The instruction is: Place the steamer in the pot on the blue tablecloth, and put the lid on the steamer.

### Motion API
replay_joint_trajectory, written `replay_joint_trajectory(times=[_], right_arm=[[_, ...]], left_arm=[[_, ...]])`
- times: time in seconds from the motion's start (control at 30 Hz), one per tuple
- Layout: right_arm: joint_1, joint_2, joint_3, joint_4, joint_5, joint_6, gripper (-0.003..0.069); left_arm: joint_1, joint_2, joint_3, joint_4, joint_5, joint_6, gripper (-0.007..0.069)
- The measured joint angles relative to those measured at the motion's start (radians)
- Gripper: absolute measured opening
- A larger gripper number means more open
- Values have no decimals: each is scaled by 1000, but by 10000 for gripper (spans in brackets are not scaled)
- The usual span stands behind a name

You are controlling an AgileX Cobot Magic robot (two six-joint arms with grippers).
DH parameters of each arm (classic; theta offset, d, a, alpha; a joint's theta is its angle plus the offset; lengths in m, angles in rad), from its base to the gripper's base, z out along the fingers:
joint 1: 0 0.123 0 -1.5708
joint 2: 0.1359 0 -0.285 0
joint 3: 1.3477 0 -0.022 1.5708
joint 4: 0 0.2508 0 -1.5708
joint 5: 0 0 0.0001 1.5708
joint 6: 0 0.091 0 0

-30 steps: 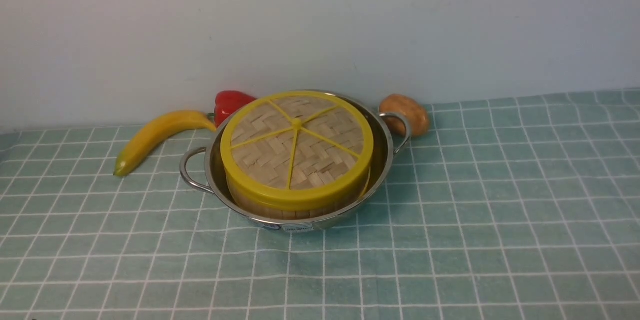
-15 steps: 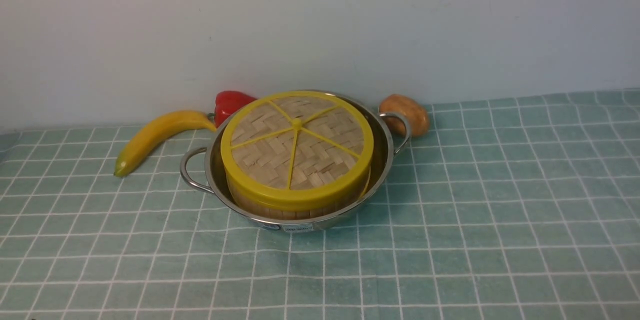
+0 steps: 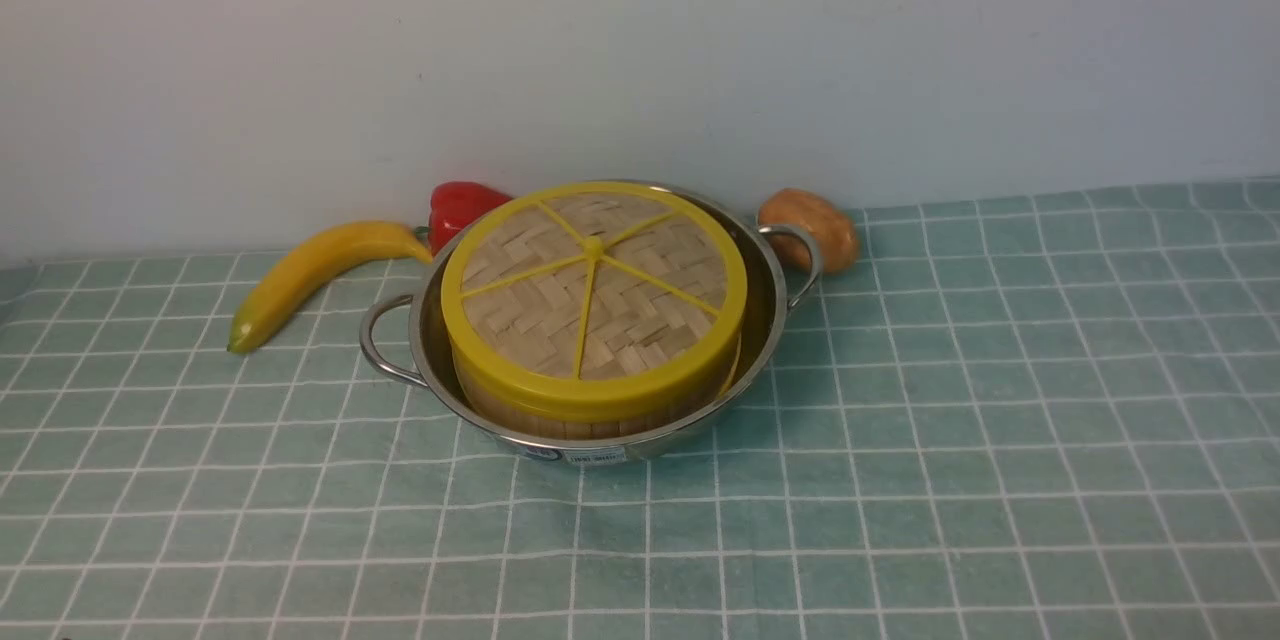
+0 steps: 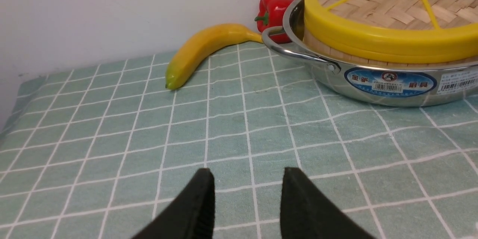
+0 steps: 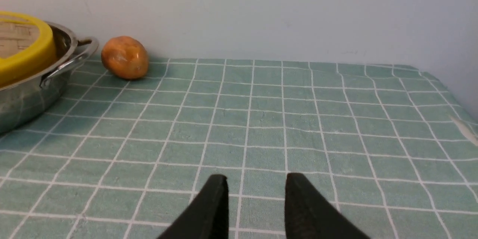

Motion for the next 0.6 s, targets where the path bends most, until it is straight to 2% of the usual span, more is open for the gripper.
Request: replay_joint_trajectory(times=[0.6], right_arm=[[-5, 0, 0, 58, 0, -24, 240]], left_arm=[[0, -2, 0, 0, 1, 0, 242]])
